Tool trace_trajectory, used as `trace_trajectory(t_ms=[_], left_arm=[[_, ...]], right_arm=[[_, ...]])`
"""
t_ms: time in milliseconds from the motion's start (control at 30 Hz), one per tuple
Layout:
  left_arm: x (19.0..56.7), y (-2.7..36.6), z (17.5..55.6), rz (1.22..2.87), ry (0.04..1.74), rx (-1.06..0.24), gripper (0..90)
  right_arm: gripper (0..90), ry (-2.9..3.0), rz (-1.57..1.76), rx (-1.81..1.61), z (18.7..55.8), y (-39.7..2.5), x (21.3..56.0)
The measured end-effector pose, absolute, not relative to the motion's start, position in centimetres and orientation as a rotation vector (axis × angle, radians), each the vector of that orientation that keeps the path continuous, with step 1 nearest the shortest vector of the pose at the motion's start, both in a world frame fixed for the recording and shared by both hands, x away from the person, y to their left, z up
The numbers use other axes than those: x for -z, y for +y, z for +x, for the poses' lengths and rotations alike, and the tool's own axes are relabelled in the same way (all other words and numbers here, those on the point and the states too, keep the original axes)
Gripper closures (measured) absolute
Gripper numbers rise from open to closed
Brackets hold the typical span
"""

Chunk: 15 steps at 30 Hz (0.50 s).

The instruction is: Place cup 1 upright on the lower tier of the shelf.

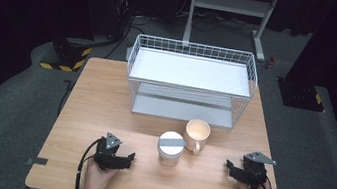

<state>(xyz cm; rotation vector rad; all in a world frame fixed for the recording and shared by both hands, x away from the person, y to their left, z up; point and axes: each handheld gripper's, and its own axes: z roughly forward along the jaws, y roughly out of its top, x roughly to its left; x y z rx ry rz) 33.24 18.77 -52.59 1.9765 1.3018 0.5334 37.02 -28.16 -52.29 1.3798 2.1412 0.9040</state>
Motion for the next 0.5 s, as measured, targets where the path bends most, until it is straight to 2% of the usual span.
trace_trajectory(t_ms=[500], left_arm=[[52.1, 16.5, 32.2, 2.012, 1.180, -0.448, 10.0]], right_arm=[[28.0, 2.138, 1.388, -0.902, 37.0, -28.2, 52.3]])
